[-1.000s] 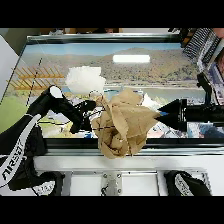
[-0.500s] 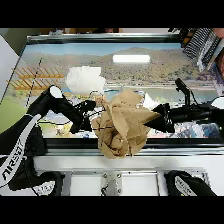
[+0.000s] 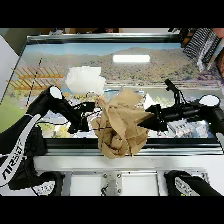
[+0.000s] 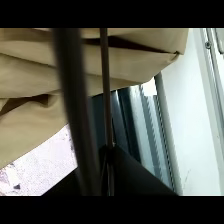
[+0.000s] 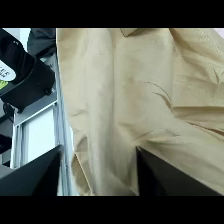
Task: Fold the clothes and pants, and hang the long-sleeved shirts on hangers.
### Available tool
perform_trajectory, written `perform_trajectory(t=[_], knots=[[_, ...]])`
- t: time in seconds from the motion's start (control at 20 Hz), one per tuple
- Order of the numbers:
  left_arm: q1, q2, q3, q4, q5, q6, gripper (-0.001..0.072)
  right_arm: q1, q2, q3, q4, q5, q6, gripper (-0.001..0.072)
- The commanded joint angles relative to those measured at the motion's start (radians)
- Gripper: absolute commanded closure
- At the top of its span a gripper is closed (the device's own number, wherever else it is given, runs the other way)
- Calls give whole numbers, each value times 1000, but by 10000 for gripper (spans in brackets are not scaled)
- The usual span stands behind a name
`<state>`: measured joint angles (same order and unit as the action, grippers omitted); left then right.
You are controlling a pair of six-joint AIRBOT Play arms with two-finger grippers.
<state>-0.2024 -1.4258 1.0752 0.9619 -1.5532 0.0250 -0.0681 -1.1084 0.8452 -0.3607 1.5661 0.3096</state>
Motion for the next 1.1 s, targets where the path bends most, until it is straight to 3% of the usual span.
perform_trajectory(t=[0.0,0.1,0.15,0.45,1.05], knots=[[0,1,0,-40,0,0,694,8,-3,0,3,-17,-28,381],[0,1,0,-40,0,0,694,8,-3,0,3,-17,-94,632],[0,1,0,-40,0,0,694,8,-4,0,3,-17,-136,698],[0,1,0,-40,0,0,694,8,-3,0,3,-32,-519,699],[1,1,0,-39,1,-15,693,7,-3,0,3,-50,-519,700]])
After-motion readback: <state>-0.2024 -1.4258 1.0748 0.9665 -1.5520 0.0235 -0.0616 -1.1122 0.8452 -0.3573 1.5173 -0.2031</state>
